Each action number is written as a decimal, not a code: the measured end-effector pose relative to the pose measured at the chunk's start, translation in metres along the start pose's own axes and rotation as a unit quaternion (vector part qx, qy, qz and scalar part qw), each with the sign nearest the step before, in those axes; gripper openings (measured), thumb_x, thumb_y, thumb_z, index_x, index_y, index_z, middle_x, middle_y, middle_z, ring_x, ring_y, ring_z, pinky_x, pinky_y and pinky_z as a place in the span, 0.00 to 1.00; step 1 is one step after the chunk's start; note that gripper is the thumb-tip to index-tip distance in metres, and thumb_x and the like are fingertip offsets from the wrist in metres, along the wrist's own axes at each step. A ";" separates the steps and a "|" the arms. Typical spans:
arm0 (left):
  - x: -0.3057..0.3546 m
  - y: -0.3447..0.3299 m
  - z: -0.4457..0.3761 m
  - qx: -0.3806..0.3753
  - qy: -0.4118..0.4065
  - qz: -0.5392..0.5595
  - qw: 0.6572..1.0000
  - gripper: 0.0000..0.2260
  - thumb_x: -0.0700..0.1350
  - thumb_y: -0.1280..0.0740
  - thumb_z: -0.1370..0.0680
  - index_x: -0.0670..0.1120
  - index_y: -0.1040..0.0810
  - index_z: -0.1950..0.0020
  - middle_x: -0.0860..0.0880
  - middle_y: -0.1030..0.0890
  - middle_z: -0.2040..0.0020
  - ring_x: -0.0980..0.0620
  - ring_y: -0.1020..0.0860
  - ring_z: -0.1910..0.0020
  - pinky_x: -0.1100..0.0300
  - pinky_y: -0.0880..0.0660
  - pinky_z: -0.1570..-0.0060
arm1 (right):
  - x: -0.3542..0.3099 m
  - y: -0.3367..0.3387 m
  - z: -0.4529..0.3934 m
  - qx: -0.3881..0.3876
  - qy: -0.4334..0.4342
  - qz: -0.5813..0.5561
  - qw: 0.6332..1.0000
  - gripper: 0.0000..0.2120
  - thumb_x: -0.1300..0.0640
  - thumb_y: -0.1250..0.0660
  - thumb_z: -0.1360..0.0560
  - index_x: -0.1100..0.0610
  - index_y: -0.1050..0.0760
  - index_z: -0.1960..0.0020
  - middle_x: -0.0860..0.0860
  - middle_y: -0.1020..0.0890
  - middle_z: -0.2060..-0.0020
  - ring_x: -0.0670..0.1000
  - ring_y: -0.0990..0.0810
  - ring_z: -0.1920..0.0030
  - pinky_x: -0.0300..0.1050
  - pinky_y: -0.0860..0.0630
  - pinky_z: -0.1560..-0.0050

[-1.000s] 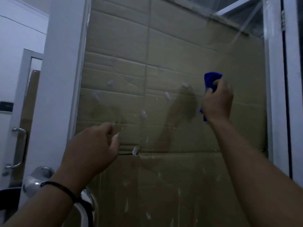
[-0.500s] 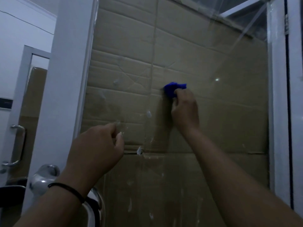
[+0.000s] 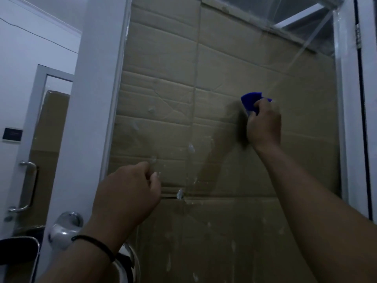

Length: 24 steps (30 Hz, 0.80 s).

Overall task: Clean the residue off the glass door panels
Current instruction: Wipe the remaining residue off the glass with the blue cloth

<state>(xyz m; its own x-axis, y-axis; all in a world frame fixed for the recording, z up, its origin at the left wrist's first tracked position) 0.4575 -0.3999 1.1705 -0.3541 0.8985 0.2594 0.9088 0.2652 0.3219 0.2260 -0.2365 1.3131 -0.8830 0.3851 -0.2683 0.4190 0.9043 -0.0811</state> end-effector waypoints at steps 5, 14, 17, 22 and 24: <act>-0.001 0.001 0.000 0.013 0.003 0.007 1.000 0.12 0.51 0.37 0.24 0.50 0.31 0.67 0.53 0.28 0.73 0.54 0.28 0.73 0.58 0.26 0.70 | -0.043 -0.024 0.040 -0.070 0.107 0.012 0.992 0.08 0.68 0.42 0.26 0.64 0.26 0.50 0.63 0.25 0.51 0.61 0.27 0.51 0.49 0.33 0.54; -0.001 0.002 0.001 0.023 0.006 0.011 1.000 0.13 0.51 0.37 0.24 0.50 0.31 0.67 0.54 0.28 0.73 0.54 0.28 0.74 0.58 0.26 0.71 | -0.056 -0.004 0.025 -0.013 0.061 -0.104 0.993 0.07 0.65 0.39 0.27 0.63 0.26 0.51 0.61 0.22 0.52 0.55 0.26 0.53 0.38 0.40 0.58; -0.002 0.002 0.001 0.023 0.010 0.017 1.000 0.13 0.51 0.37 0.24 0.50 0.31 0.68 0.53 0.28 0.74 0.54 0.28 0.74 0.56 0.25 0.70 | -0.049 0.001 -0.030 0.056 0.022 -0.043 0.997 0.10 0.65 0.41 0.26 0.64 0.27 0.46 0.63 0.25 0.45 0.58 0.27 0.47 0.41 0.36 0.51; -0.002 0.004 0.000 0.025 0.016 0.020 0.999 0.12 0.51 0.38 0.24 0.50 0.31 0.68 0.53 0.28 0.74 0.56 0.29 0.74 0.59 0.26 0.71 | -0.056 -0.028 -0.065 -0.012 0.080 0.046 0.996 0.12 0.66 0.44 0.25 0.64 0.27 0.44 0.63 0.27 0.44 0.61 0.27 0.44 0.48 0.31 0.49; -0.002 0.005 0.001 0.027 0.016 0.024 0.999 0.12 0.50 0.38 0.24 0.50 0.31 0.67 0.53 0.28 0.73 0.56 0.29 0.73 0.59 0.26 0.71 | -0.062 -0.035 -0.055 -0.018 0.093 0.036 0.995 0.10 0.67 0.43 0.26 0.64 0.26 0.47 0.63 0.26 0.46 0.61 0.27 0.47 0.48 0.31 0.50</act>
<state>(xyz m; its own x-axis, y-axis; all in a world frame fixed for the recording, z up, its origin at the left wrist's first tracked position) 0.4624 -0.4001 1.1708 -0.3166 0.8988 0.3032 0.9351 0.2420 0.2589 0.2544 -0.2823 1.3853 -0.8766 0.4729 -0.0887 0.4771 0.8783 -0.0329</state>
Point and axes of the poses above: each hand's wrist, its own z-axis away from the middle knuckle, its own y-axis out of the back of the hand, x = y × z, the point moved 4 cm from there along -z, towards the middle knuckle
